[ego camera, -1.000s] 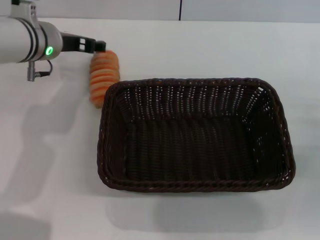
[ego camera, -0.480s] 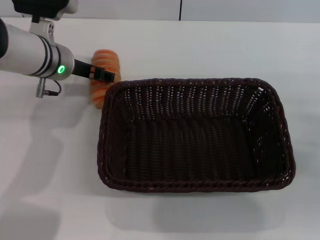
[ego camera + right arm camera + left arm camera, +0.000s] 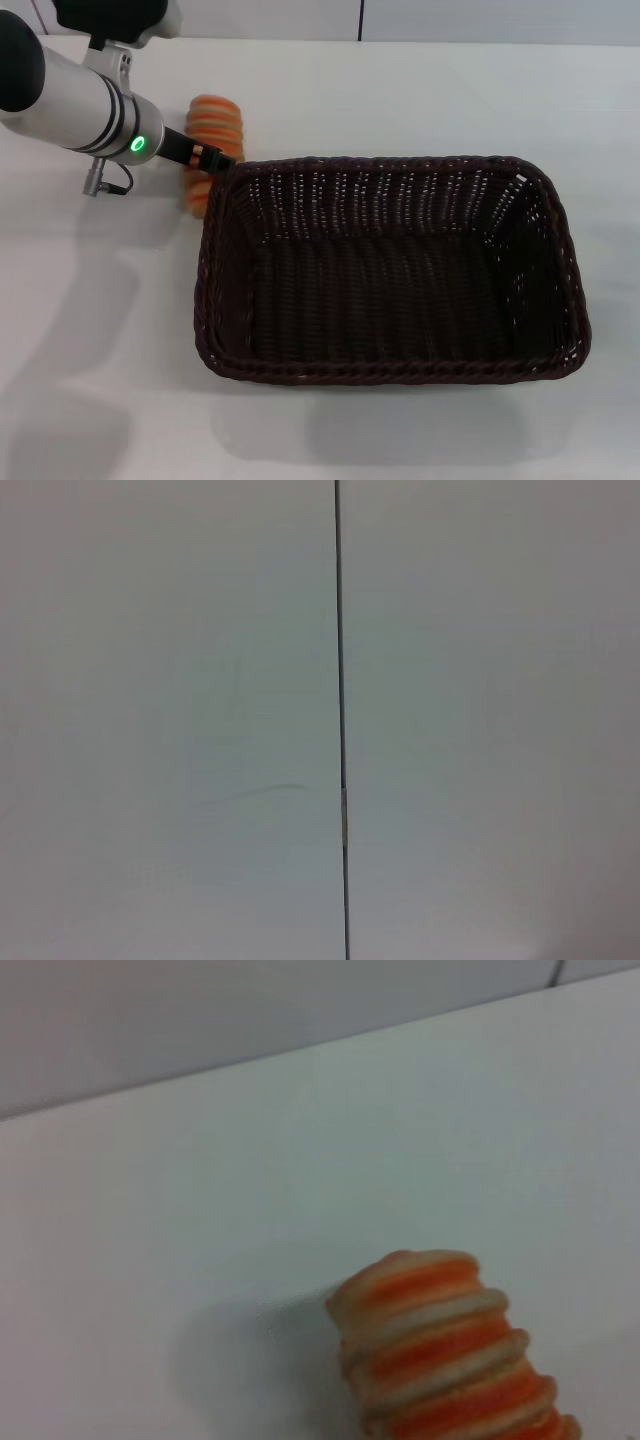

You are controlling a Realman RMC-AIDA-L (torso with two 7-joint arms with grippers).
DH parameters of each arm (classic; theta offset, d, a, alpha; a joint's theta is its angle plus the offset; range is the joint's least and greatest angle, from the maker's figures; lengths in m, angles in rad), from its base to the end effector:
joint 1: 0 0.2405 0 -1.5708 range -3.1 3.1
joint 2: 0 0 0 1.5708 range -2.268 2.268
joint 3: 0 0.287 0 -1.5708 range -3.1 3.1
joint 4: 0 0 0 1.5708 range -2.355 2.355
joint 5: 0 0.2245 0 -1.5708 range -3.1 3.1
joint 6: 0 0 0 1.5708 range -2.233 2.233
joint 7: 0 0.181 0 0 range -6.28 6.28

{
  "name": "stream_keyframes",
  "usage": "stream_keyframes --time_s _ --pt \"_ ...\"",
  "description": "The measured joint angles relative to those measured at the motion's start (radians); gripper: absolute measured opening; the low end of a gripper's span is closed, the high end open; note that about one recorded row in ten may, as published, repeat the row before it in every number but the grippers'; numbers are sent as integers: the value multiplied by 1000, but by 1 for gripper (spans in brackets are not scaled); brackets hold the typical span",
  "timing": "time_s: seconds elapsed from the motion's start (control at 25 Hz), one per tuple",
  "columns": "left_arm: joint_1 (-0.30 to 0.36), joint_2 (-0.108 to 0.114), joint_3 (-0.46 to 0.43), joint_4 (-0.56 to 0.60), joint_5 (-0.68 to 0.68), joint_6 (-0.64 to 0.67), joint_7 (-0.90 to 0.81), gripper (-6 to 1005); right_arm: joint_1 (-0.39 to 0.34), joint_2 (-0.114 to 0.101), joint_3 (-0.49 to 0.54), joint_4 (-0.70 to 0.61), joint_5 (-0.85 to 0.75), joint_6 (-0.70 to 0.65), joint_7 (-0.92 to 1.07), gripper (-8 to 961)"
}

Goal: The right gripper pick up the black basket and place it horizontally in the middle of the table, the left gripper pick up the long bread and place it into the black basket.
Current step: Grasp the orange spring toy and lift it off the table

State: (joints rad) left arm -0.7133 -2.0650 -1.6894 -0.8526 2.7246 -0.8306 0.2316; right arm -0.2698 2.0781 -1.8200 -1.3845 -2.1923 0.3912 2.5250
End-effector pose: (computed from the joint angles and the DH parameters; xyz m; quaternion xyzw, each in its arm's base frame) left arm -0.2710 0.4801 -0.0760 -0.8173 -0.4303 0.0885 0.3728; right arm 0.3549 0.3109 0.0479 -0.5821 0.3476 0.2013 0.7070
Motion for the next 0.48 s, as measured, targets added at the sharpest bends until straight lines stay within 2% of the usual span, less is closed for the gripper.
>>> stream_keyframes --time_s 0.08,0.28,0.4,0.48 --pt "13 -3 18 -30 0 -5 27 822 -2 0 1 -1 0 0 0 825" --pt "28 -4 44 -70 -1 -7 32 676 -1 0 2 0 0 0 0 826" --pt "52 -4 50 -132 -23 -23 59 591 -1 1 2 2 0 1 0 826" --pt "93 -2 50 -214 -45 -19 98 535 0 0 2 3 0 1 0 826"
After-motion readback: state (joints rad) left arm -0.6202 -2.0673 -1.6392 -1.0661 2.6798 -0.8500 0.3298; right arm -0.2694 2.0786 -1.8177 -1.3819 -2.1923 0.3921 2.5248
